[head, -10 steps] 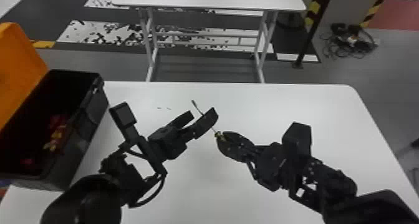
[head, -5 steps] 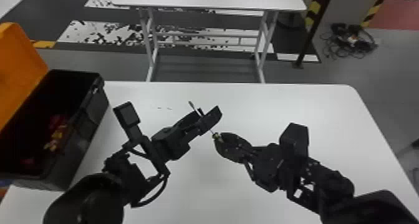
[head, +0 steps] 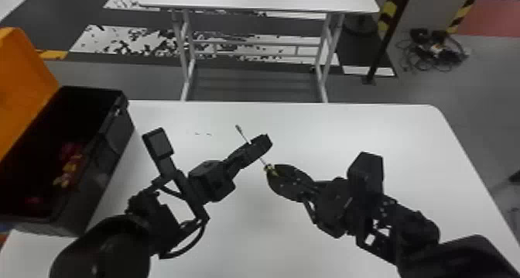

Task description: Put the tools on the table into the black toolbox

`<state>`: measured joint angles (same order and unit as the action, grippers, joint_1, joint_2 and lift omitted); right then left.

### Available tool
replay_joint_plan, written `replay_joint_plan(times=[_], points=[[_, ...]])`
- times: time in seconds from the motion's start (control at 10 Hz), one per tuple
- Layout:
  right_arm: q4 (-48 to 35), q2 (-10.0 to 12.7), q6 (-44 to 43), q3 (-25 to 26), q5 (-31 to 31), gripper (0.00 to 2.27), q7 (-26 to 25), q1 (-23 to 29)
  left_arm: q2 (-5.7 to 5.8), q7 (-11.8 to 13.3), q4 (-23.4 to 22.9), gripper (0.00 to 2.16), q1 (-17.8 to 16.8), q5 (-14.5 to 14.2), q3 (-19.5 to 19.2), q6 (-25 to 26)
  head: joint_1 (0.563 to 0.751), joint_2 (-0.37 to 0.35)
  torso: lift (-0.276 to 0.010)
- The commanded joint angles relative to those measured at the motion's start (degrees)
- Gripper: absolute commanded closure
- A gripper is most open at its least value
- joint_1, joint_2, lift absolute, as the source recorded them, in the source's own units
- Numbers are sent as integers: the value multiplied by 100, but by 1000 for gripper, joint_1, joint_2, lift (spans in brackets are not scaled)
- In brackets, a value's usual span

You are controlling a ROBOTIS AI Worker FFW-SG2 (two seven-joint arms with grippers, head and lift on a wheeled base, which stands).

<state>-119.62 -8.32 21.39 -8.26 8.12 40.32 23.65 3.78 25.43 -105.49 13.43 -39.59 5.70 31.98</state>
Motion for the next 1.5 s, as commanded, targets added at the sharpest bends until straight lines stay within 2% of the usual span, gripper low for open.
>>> replay_joint_plan(times=[0.0, 0.1, 0.2, 0.3, 0.5, 0.7, 1.1, 1.2, 1.4], points=[[-9, 6, 2, 9, -47, 2159, -25, 26, 17, 41, -15, 2135, 11, 4, -17, 33, 695, -41, -75], [-26, 14, -15, 9, -109, 1636, -60, 52, 17, 41, -24, 2135, 11, 13, -17, 33, 695, -41, -75], [-35, 14, 20, 44, -197, 650, -69, 70, 17, 24, -33, 2135, 11, 4, -26, 85, 695, -41, -75], [-53, 23, 73, 79, -206, 147, -77, 96, 35, 33, -42, 2135, 19, 4, -26, 85, 695, -41, -75], [-70, 32, 160, 158, -285, 93, -86, 131, 53, 33, -77, 2135, 46, -5, -69, 103, 695, -46, -75], [-88, 41, 108, 404, -461, 76, -139, 272, 149, 33, -209, 2135, 72, -22, -254, 226, 695, -50, -75], [-88, 181, -279, 1406, -1199, 76, -139, 668, 589, 6, -886, 2135, 257, -233, -1168, 261, 695, -37, -75], [-79, 261, -297, 1643, -1339, 76, -113, 729, 633, -3, -1017, 2135, 283, -286, -1432, 261, 695, -33, -75], [-70, 348, -402, 1907, -1506, 76, -77, 843, 844, -3, -1061, 2135, 274, -549, -2012, 261, 695, -10, -75]])
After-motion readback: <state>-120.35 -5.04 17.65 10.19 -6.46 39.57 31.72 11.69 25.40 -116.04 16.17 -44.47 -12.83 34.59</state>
